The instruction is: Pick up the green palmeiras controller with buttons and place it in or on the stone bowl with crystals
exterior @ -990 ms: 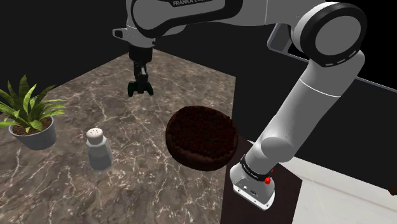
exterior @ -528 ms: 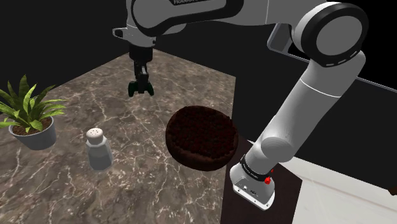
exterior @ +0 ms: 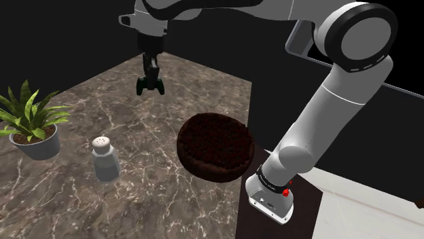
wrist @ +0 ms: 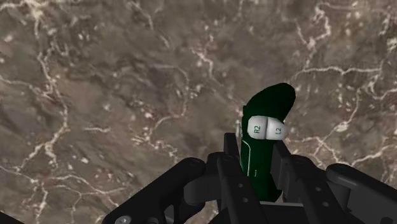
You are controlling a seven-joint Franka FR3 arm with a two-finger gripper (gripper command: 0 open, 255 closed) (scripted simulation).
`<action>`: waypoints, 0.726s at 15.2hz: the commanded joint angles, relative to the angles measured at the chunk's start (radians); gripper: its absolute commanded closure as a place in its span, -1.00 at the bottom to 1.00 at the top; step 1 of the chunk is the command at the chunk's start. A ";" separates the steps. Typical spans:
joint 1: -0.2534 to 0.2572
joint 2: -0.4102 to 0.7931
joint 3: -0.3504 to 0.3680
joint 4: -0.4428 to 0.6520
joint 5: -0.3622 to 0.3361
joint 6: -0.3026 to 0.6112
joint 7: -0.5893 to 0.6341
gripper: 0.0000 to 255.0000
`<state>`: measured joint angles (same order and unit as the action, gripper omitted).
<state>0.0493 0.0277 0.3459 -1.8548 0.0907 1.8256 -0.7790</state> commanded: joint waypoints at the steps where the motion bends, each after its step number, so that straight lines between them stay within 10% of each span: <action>1: -0.001 -0.003 -0.001 0.024 0.000 -0.026 0.001 1.00; 11: -0.002 -0.004 -0.001 0.157 -0.001 -0.160 0.011 1.00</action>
<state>0.0479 0.0226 0.3447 -1.7124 0.0900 1.6786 -0.7685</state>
